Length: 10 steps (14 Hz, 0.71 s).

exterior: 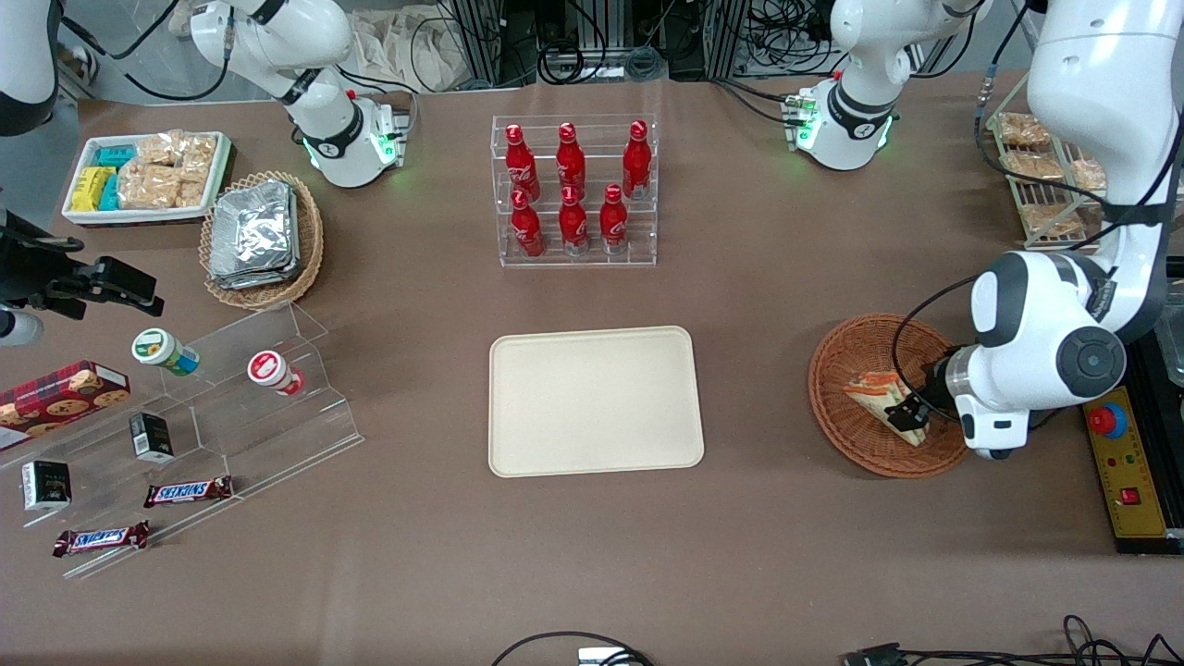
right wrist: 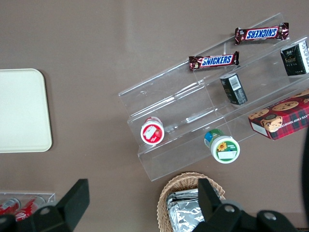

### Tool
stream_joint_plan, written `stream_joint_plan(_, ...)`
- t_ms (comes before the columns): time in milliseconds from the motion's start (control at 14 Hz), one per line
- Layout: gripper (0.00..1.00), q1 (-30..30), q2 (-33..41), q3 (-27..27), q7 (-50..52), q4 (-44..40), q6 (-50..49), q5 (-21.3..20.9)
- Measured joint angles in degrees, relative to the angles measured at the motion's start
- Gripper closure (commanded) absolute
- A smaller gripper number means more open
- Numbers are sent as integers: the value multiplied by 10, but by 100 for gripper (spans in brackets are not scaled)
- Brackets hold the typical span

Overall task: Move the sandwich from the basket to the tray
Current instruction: 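Close the left gripper on the wrapped sandwich and lift it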

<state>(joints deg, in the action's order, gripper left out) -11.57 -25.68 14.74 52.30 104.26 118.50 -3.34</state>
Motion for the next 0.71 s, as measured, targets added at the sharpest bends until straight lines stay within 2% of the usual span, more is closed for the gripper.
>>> stream_joint_plan(357,2,0,-39,-6,23,7,55,0)
stream_joint_plan(429,53,0,-45,-6,25,8,58,0)
stream_joint_plan(500,100,0,-50,-6,25,8,60,0)
stream_joint_plan(714,100,1,-53,-6,26,4,58,0)
